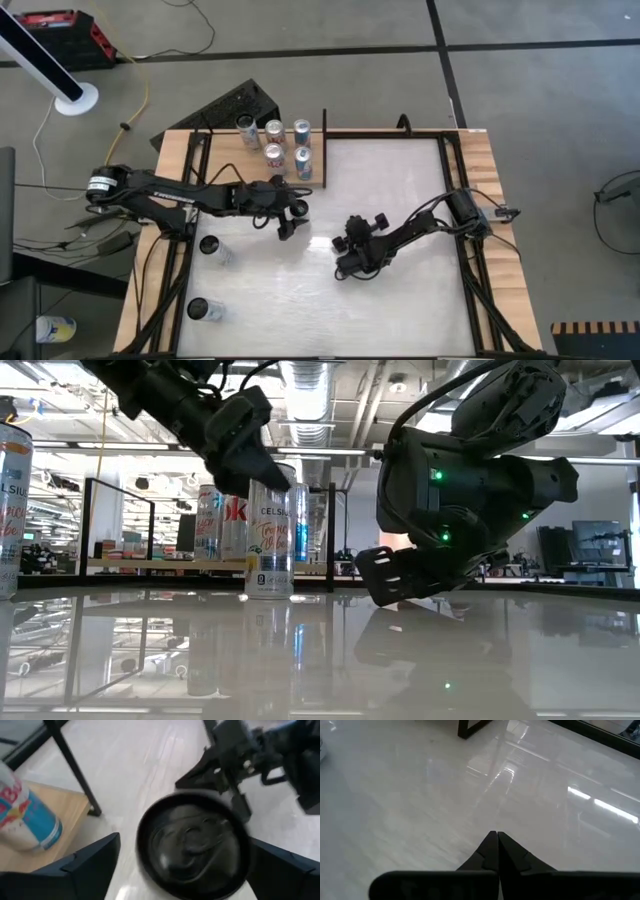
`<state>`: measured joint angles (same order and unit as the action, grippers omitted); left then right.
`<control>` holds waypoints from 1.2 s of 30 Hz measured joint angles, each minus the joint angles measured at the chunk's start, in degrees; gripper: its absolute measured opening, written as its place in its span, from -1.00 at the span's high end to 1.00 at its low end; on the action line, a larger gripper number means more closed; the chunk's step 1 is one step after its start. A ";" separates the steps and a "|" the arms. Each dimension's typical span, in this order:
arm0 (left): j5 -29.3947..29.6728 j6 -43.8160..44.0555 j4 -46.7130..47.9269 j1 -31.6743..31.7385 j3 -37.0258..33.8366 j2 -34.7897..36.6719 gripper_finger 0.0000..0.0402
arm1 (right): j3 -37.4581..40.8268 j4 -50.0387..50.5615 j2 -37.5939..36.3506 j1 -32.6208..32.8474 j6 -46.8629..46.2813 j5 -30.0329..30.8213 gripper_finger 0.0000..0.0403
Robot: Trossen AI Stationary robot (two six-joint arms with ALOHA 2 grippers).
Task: Place canned beverage on shelf
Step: Put the top right white soda can on the shelf
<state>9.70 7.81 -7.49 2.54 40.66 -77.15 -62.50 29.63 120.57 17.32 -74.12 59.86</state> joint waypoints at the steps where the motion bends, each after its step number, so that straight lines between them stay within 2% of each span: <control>1: 0.01 0.01 -0.22 -0.11 -0.02 0.28 -0.79 | 0.00 0.00 0.02 0.00 -0.01 0.00 0.91; 4: 0.06 -0.68 0.80 -0.25 0.01 1.58 -0.61 | 0.00 -0.08 0.02 0.00 -0.19 -0.02 0.89; 9: -0.99 -1.07 3.78 1.30 0.01 3.74 -0.18 | -0.06 1.10 -0.21 0.18 -0.12 -0.44 0.88; 14: -6.97 -1.31 10.63 3.75 -0.09 8.82 -0.16 | 0.92 11.62 -5.54 0.73 0.79 -6.54 0.92; 18: -9.51 -2.83 16.40 4.58 -0.16 18.09 -0.16 | 9.02 13.75 -15.39 1.11 0.20 -9.14 0.92; 20: -8.40 -3.79 18.99 5.08 0.02 22.31 -0.16 | 15.82 7.81 -21.46 1.32 0.65 -9.15 0.92; 23: -5.59 -4.26 21.44 5.19 -1.29 26.38 -0.16 | 27.37 -10.47 -30.33 1.69 7.58 -9.22 0.92; 26: -3.29 -4.92 22.40 5.08 -2.46 28.06 -0.16 | 37.44 -36.14 -36.43 1.46 23.31 -12.23 0.92; 27: -3.02 -5.17 23.00 5.12 -2.49 28.28 -0.16 | 40.01 -44.66 -37.82 1.02 29.51 -14.98 0.91; 29: -2.74 -5.19 24.58 5.14 -2.53 28.20 -0.16 | 43.99 -55.97 -39.58 0.04 38.16 -19.87 0.91; 32: -3.05 -5.75 23.59 5.30 -2.59 28.04 -0.16 | 46.83 -60.59 -41.49 -1.46 42.50 -25.20 0.90; 36: -3.65 -7.72 22.66 5.32 -2.55 27.66 -0.16 | 48.45 -59.76 -42.78 -2.51 42.69 -27.29 0.87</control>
<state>6.05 0.09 15.17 7.86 38.11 -49.49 -14.05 -30.14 77.79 14.82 -31.43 32.56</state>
